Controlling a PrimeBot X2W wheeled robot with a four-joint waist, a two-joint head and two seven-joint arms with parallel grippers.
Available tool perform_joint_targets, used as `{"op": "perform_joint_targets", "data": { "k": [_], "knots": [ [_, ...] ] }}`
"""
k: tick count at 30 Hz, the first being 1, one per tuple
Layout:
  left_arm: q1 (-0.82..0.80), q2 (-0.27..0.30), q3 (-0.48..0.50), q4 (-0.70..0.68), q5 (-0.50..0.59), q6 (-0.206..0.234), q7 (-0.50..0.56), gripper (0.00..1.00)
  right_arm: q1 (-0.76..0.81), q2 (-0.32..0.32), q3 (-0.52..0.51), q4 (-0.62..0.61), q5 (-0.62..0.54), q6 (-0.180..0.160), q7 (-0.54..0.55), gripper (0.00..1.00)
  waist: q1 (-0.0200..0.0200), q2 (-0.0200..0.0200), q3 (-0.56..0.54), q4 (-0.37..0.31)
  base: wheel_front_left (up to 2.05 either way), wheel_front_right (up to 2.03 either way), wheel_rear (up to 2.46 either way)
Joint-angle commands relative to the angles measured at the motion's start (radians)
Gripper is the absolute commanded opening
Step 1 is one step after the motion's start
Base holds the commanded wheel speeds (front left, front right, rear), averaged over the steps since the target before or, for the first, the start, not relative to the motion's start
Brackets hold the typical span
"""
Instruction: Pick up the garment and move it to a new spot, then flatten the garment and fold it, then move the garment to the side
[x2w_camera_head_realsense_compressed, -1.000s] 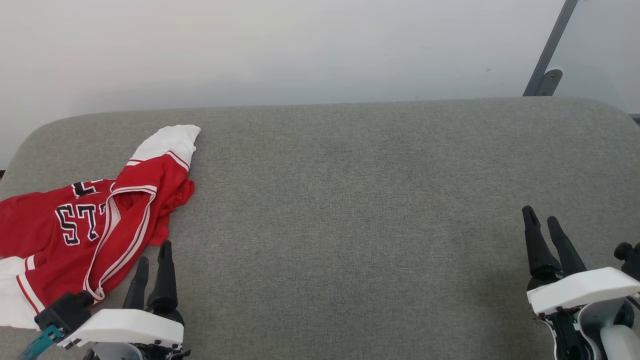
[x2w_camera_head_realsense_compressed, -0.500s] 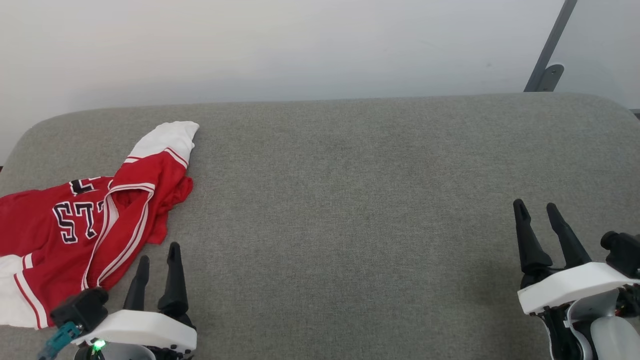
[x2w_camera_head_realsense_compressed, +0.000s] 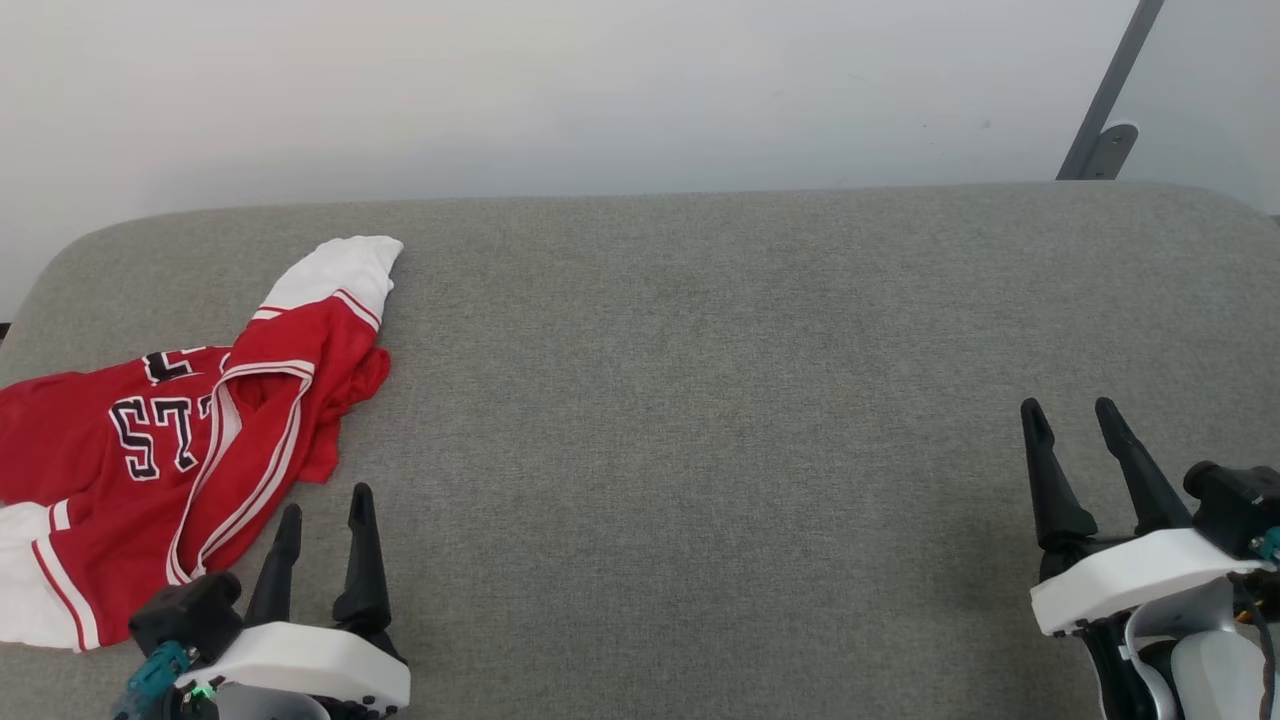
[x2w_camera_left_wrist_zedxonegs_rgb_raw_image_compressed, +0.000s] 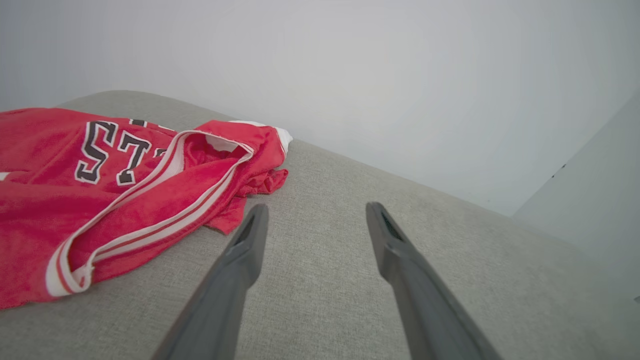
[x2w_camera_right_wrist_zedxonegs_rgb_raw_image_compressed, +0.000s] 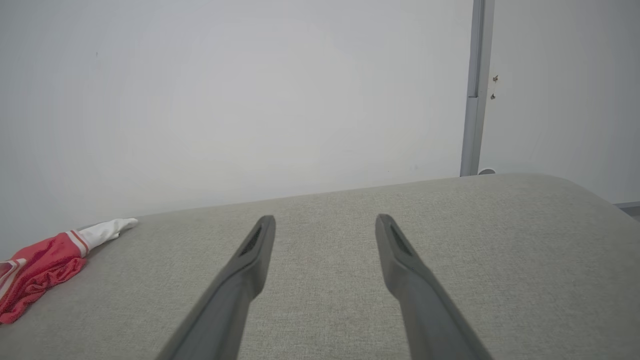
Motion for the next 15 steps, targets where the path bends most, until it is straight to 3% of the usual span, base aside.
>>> {"op": "perform_joint_targets", "data": {
  "k": [1, 15],
  "knots": [
    [0.002, 0.007, -0.003, -0.008, 0.035, 0.004, -0.011, 1.00, -0.010, -0.001, -0.004, -0.008, -0.027, 0.001, -0.010, 1.00, 0.0000, 0.0000, 0.000, 0.002, 0.00, 0.00, 0.00],
    [-0.003, 0.005, -0.003, -0.001, 0.154, 0.010, -0.042, 1.00, 0.017, 0.025, -0.032, -0.031, -0.111, 0.001, -0.041, 1.00, 0.0000, 0.0000, 0.014, 0.009, 0.00, 0.00, 0.00]
  ]
}}
